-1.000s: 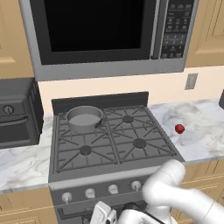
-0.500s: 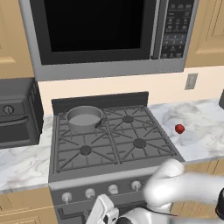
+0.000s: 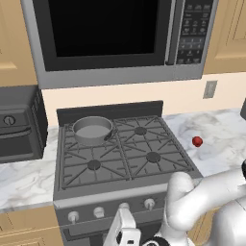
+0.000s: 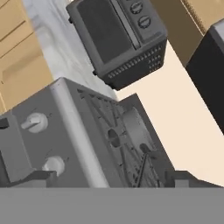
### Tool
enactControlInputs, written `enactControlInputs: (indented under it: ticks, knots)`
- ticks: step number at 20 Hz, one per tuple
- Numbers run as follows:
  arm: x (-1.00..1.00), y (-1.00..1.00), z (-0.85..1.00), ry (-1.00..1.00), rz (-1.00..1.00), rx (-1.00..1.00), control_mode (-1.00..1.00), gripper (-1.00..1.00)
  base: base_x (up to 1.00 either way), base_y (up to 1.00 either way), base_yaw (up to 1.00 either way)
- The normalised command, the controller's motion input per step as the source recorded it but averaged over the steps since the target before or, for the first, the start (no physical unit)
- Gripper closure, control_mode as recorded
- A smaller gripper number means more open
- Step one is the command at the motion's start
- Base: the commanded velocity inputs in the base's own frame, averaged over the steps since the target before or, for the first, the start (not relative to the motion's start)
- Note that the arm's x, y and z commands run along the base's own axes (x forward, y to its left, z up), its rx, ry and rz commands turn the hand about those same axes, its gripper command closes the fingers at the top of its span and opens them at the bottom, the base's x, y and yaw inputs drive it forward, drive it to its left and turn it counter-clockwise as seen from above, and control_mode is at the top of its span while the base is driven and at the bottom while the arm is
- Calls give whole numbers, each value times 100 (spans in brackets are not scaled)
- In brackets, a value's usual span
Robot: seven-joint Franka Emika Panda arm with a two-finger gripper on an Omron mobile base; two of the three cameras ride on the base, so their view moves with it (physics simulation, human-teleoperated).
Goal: Turn on the burner for the pot on the stove. Wait thirty seconds for the pot to heat up. Then add the bell pepper to the pot.
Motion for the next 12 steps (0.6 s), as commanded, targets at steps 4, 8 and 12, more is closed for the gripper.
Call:
enactControlInputs:
  ticks: [4,8,12]
  knots:
    - [-4,-3,44,22,-25,0,-100,-100,0,0,0]
    - [5,0,0,3,0,0,-100,-100,0,0,0]
    - [3,-21,50,33,-19,0,-100,-100,0,0,0]
